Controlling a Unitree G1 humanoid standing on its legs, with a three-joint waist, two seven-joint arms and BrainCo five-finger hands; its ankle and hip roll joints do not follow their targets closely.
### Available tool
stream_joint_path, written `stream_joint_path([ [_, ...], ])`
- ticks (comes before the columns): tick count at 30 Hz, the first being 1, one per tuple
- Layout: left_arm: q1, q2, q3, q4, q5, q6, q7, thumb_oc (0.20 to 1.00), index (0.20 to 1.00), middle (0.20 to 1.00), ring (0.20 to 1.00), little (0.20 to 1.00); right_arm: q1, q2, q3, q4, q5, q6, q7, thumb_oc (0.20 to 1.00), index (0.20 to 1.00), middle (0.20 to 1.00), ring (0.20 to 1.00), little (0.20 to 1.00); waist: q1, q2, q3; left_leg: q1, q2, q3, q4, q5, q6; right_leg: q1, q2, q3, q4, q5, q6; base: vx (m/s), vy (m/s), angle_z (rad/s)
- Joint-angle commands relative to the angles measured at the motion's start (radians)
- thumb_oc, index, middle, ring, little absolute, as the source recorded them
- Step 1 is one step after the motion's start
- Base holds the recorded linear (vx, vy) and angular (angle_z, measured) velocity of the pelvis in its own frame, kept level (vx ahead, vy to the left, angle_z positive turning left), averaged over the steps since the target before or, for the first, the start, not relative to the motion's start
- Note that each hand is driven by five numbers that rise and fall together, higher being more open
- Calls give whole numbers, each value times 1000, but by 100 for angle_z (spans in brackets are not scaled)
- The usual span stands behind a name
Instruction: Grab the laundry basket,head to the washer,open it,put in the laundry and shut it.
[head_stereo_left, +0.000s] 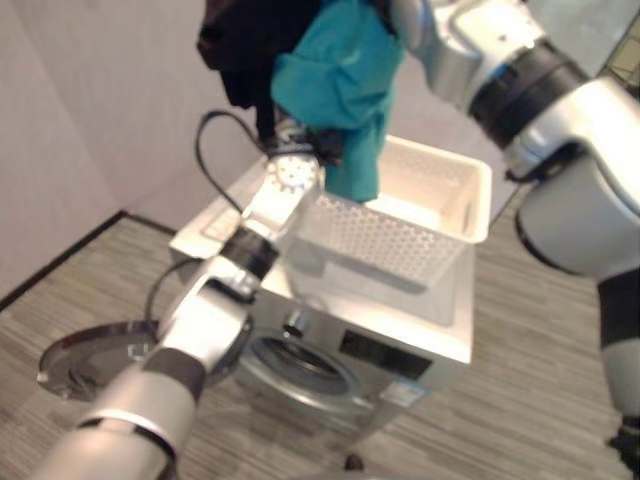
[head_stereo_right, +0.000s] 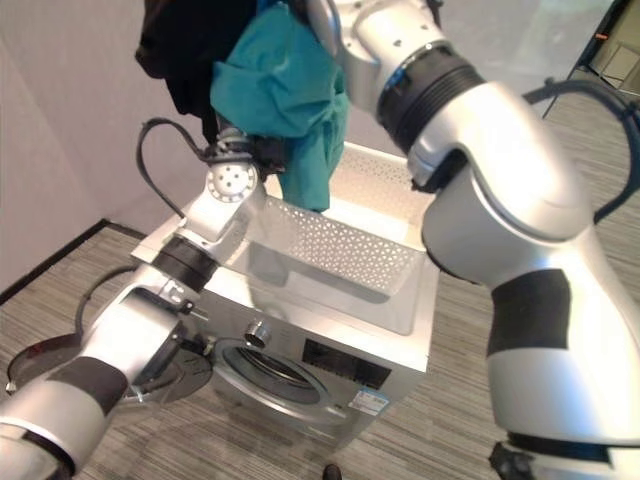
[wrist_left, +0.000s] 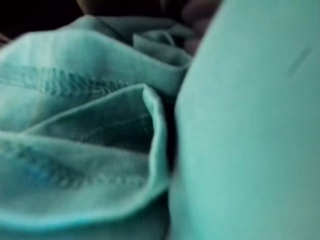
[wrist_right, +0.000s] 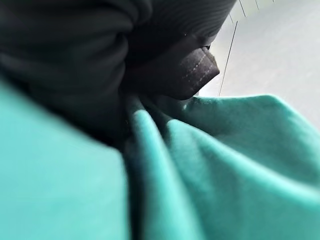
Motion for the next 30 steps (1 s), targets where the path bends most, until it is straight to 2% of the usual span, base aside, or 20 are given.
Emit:
stream_joint_path([
  [1, -166, 45, -16, 17, 22, -51, -12, 200, 200, 200, 200, 200, -219, -61, 46, 155, 19, 14, -21, 200, 200, 200, 200, 200, 26, -12, -24, 67, 40, 32, 33, -93, 0, 68, -86, 2, 79, -95, 100, 0, 0, 0],
  [17, -177, 76, -51, 53, 98, -26, -23, 200, 200, 200, 200, 200, -181, -113, 81, 264, 21, -1, 18, 200, 200, 200, 200, 200, 30, -14, -17, 65, 41, 28, 27, -89, -1, 68, -85, -2, 75, -95, 100, 0, 0, 0],
  [30, -230, 99, -116, 83, 192, 8, -42, 200, 200, 200, 200, 200, -99, -195, 73, 339, 33, -13, 66, 200, 200, 200, 200, 200, 48, -13, -7, 57, 38, 17, 33, -90, 2, 71, -87, -14, 77, -97, 101, -1, -2, 1],
])
